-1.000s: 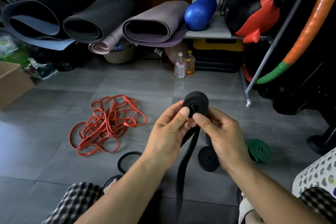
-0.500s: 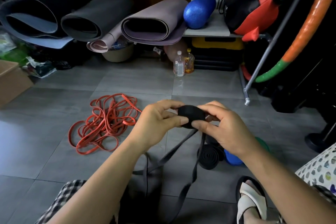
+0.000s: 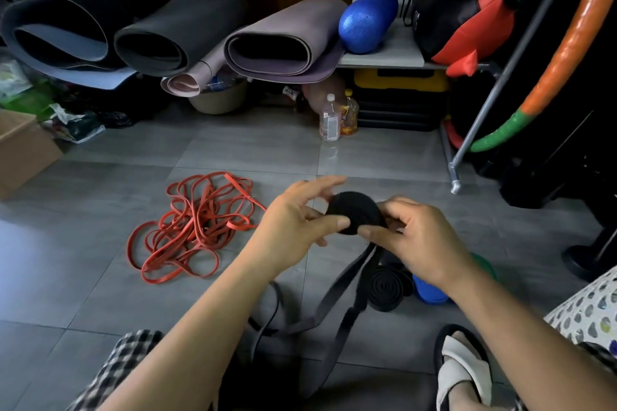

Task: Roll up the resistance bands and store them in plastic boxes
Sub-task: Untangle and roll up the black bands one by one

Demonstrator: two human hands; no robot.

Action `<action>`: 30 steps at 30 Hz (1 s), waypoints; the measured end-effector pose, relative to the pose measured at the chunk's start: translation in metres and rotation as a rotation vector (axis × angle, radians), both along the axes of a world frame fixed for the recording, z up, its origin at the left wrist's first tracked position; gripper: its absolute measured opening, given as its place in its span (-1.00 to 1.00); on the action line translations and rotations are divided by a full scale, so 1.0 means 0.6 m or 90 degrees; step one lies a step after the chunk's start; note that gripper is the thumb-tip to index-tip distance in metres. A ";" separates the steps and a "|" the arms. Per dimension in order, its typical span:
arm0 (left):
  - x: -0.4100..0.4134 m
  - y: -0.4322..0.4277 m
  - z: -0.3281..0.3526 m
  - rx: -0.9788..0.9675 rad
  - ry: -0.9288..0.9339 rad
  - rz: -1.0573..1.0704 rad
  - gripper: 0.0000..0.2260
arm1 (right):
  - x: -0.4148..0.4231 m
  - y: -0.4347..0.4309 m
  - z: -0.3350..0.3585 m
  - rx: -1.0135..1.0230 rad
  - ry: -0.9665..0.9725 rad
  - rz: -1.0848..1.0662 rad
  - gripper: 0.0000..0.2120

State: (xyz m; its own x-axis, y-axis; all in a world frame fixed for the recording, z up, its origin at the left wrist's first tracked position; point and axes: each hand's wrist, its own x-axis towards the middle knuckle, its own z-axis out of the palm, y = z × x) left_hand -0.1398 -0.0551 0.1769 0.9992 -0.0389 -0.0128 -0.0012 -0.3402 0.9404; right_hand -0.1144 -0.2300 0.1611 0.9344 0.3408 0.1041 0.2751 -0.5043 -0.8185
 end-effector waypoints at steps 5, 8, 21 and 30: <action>-0.004 0.003 0.001 -0.104 0.019 0.003 -0.73 | -0.002 0.004 0.006 0.099 0.032 0.042 -0.84; -0.006 -0.012 -0.002 -0.348 0.034 0.037 -0.70 | -0.010 0.013 0.013 0.335 0.136 0.014 -0.76; 0.003 0.011 0.002 0.138 -0.079 -0.070 -0.68 | -0.004 0.004 -0.004 -0.112 -0.098 0.054 -0.78; -0.009 0.000 0.003 -0.320 -0.040 0.048 -0.79 | -0.009 0.013 0.020 0.403 0.125 0.033 -0.74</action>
